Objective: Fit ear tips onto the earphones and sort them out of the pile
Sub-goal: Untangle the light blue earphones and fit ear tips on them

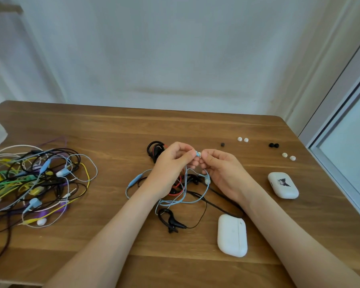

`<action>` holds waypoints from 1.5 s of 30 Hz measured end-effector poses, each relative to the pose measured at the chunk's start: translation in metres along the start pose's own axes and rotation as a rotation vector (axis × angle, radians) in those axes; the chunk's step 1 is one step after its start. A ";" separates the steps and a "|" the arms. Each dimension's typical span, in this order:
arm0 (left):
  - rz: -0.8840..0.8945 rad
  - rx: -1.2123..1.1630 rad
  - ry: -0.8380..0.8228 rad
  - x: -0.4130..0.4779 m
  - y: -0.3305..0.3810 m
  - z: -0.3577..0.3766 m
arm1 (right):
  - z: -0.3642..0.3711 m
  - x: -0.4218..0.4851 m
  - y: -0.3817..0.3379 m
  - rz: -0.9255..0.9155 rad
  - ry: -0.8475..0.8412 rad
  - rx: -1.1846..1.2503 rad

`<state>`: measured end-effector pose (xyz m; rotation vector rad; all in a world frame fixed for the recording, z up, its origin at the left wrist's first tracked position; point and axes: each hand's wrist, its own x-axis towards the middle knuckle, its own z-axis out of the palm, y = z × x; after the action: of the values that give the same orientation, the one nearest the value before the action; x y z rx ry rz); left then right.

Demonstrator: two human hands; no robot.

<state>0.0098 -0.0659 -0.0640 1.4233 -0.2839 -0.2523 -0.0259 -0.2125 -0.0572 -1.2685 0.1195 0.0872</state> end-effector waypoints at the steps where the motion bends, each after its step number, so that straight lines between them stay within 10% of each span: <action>1: -0.001 0.005 -0.013 0.000 0.000 0.000 | 0.000 0.000 0.000 0.000 -0.002 -0.008; 45: 0.015 0.120 -0.042 -0.006 0.008 0.000 | 0.011 -0.009 0.010 -0.205 0.116 -0.177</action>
<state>0.0040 -0.0630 -0.0564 1.5353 -0.3485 -0.2566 -0.0355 -0.1992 -0.0627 -1.4559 0.0818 -0.1557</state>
